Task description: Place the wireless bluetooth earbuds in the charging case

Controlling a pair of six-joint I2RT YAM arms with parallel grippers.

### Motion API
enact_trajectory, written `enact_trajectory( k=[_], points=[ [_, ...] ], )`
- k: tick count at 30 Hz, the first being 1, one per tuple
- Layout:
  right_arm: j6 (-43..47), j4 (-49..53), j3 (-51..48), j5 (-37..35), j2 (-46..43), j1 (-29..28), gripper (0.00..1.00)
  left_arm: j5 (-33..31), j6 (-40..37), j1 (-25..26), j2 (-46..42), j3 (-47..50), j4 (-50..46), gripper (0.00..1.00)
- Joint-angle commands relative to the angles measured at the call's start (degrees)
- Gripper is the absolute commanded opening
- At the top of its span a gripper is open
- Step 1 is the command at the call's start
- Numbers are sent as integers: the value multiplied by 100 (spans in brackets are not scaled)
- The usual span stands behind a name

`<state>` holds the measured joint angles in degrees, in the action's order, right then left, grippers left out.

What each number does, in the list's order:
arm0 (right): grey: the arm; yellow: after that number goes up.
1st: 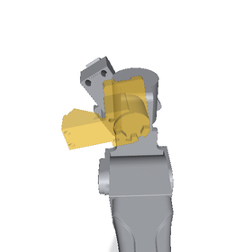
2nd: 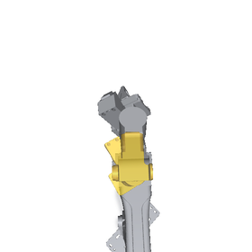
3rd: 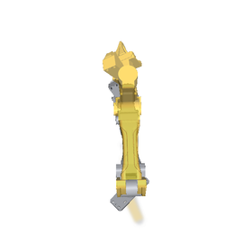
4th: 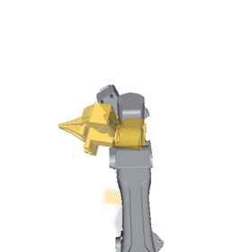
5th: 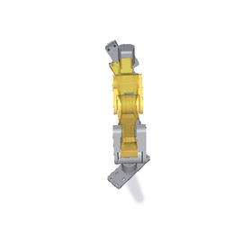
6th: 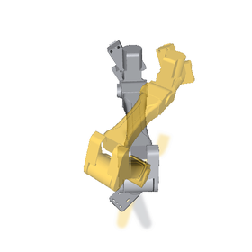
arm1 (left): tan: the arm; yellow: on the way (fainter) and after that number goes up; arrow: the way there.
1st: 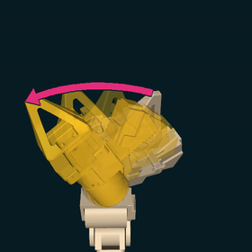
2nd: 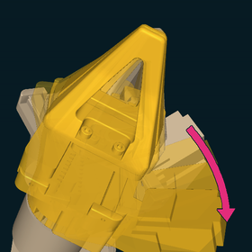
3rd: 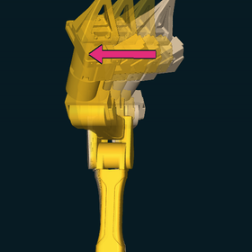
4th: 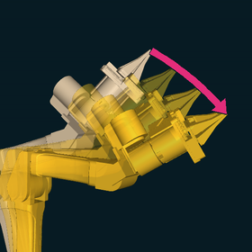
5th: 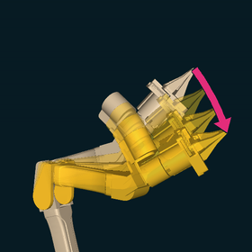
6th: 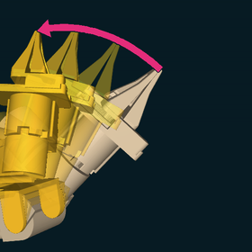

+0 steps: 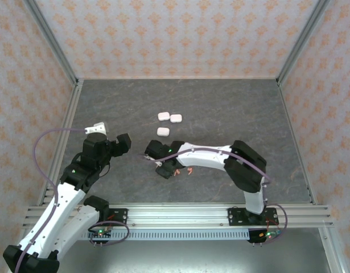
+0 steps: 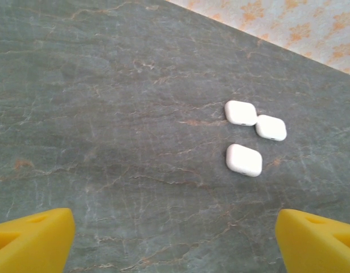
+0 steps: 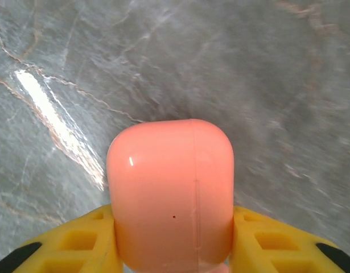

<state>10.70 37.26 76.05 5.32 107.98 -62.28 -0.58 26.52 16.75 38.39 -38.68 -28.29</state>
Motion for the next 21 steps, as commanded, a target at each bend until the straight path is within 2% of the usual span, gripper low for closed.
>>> enact_trajectory(
  k=[1,5,12,18,21],
  points=[
    [197,-298,-182,-181,-842,115,41,327,-181,-49,25,-330,51,91],
    [495,-655,-509,-328,-1755,246,41,1010,-275,-49,127,-604,180,89],
    [1483,-1313,-940,-723,-3241,313,40,3087,-171,-49,571,-1239,744,86],
    [2263,-1506,-961,-747,-3918,314,40,4435,109,-41,922,-1672,1289,85],
    [2554,-1567,-965,-674,-3987,313,40,4795,234,-10,1050,-1767,1409,84]
  ],
)
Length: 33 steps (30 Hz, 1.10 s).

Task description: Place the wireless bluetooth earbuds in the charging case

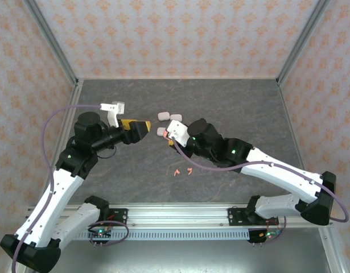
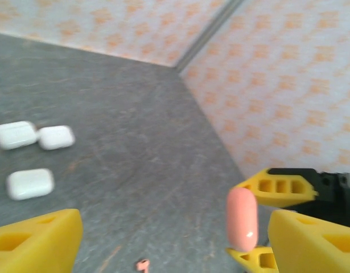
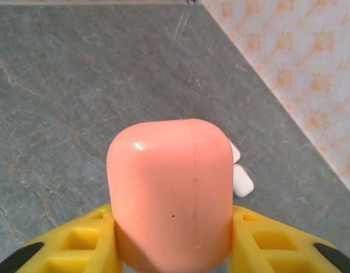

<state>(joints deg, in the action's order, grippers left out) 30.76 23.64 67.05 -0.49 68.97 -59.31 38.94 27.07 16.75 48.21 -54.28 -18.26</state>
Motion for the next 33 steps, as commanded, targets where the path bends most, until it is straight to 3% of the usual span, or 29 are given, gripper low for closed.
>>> enact_trajectory(
  k=[1,7,14,19,33],
  points=[
    [641,-225,-69,-83,-243,16,40,907,197,10,100,-222,421,84],
    [982,-519,-136,-144,-306,16,40,1161,287,240,274,-162,606,84],
    [1052,-542,-56,-100,-270,13,40,1121,-8,853,620,-349,540,82],
    [1016,-521,-30,-21,-288,16,40,1101,-62,1062,885,-451,540,74],
    [952,-565,-51,-57,-329,14,40,1169,-116,1290,1206,-521,646,40]
  ],
)
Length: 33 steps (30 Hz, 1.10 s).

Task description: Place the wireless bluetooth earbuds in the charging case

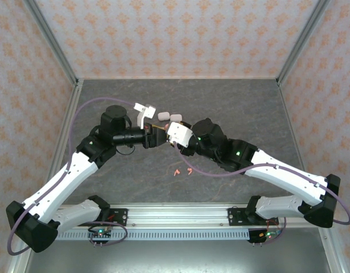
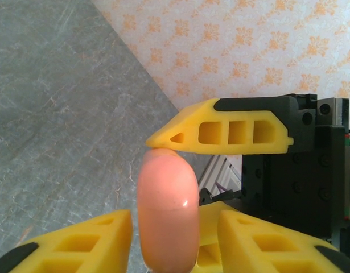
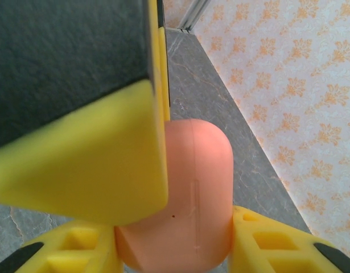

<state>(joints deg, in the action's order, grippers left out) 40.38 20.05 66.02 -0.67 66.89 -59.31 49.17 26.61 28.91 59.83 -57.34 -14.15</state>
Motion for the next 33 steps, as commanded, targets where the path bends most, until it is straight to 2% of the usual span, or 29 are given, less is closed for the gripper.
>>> enact_trajectory(
  k=[1,8,12,15,17,20,24,26,29,33],
  points=[
    [-8,-213,59,-39,-115,16,40,146,-75,100,69,-225,240,38],
    [-150,-147,85,-329,-132,17,44,79,-143,152,117,-295,139,26],
    [-328,13,78,-229,-290,75,57,-61,-204,162,49,-295,116,20],
    [-522,133,4,57,-545,151,72,-208,-276,158,-27,-270,157,19],
    [-687,215,-98,495,-775,277,84,-328,-370,164,-104,-211,246,17],
    [-1142,192,-325,1414,-1134,675,95,-511,-556,162,-271,1,547,11],
    [-2031,-380,-737,2738,-1618,1310,99,-607,-868,202,-582,472,1283,8],
    [-2593,-1034,-1020,3313,-1822,1559,99,-722,-1104,304,-783,762,1667,9],
    [-3168,-1886,-1329,3655,-1917,1651,100,-843,-1352,421,-944,989,1933,8],
    [-3477,-2131,-1311,3766,-1605,1651,100,-715,-1497,540,-941,1014,2043,7]
  ],
)
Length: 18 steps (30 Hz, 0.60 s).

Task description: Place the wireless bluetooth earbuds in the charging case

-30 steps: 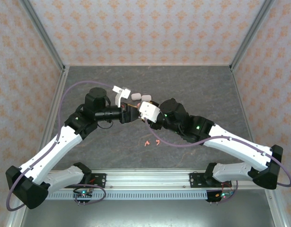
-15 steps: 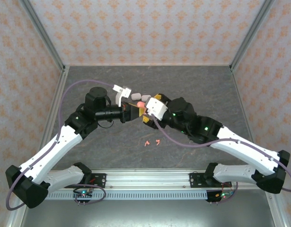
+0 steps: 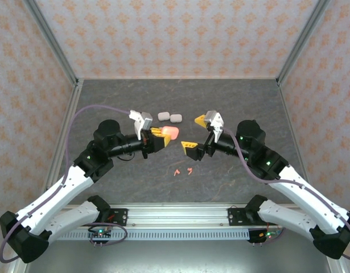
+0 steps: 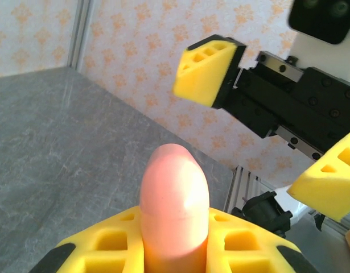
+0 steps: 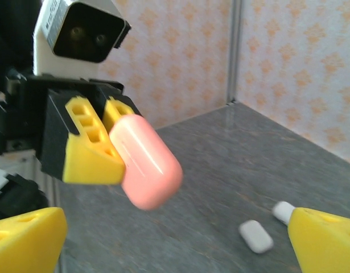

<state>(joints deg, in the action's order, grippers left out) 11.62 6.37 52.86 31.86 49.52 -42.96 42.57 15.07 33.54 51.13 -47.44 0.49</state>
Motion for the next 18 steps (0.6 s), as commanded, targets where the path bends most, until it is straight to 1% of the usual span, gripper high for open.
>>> enact_trajectory(
  k=[1,6,8,11,18],
  points=[
    [-669,-832,5,535,219,15,99,-42,-387,106,-60,1,555,7],
    [-834,-1066,10,342,427,24,93,-20,-520,221,-50,-12,498,6],
    [-871,-1044,57,241,451,40,88,-7,-562,240,-51,-25,462,6],
    [-855,-907,165,192,531,77,84,-7,-592,250,-60,-9,468,6],
    [-894,-690,316,110,758,245,80,76,-590,303,-55,-15,505,6]
  ],
)
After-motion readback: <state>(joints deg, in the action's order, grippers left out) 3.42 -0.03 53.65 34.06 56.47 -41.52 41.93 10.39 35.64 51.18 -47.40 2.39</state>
